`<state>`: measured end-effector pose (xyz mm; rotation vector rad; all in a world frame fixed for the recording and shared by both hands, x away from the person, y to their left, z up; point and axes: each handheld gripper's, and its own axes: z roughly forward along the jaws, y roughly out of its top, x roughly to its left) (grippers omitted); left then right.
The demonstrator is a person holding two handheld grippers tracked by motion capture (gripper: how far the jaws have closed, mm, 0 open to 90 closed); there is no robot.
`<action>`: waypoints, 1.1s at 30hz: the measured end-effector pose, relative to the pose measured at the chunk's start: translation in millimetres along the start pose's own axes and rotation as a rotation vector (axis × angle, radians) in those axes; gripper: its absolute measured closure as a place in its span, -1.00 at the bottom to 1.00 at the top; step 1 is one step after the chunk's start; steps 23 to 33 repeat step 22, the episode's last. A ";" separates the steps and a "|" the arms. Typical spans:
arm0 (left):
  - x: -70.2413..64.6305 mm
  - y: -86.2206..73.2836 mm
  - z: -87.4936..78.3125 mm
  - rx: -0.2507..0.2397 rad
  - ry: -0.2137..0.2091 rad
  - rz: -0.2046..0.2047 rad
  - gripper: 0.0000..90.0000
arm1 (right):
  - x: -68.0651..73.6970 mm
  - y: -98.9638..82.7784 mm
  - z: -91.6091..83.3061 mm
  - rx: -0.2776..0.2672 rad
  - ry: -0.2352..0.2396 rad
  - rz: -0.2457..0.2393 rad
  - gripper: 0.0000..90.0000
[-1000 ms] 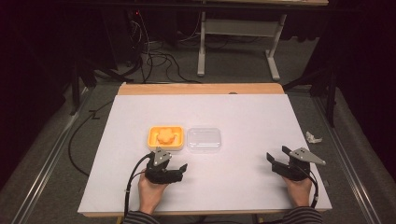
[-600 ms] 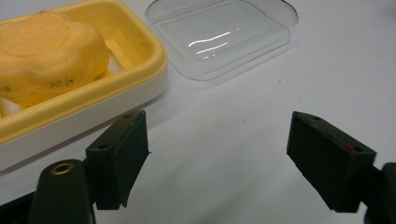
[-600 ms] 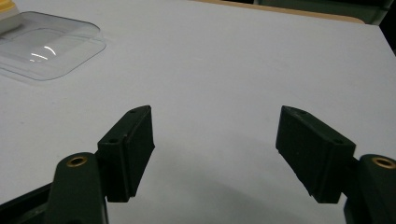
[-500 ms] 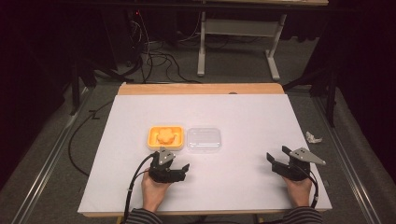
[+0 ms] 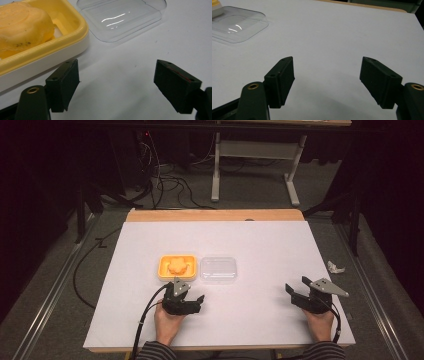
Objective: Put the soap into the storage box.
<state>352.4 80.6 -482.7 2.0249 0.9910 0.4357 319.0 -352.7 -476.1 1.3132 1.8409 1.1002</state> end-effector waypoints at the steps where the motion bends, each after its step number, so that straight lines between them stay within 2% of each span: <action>1: -0.3 -0.1 0.6 -0.001 0.000 -0.001 -0.54 | 0.0 0.0 -0.1 0.001 0.000 0.001 -0.38; 11: -1.0 -0.4 1.2 -0.006 0.021 0.004 -0.54 | 0.0 -0.1 -0.2 -0.001 0.000 0.001 -0.38; 17: -2.8 -0.9 1.2 -0.009 0.031 0.022 -0.55 | 0.4 -0.1 -0.7 -0.001 0.002 0.008 -0.38; 33: -2.9 -0.8 1.4 -0.004 0.029 0.025 -0.55 | 0.3 -0.1 -0.6 0.000 0.002 0.008 -0.38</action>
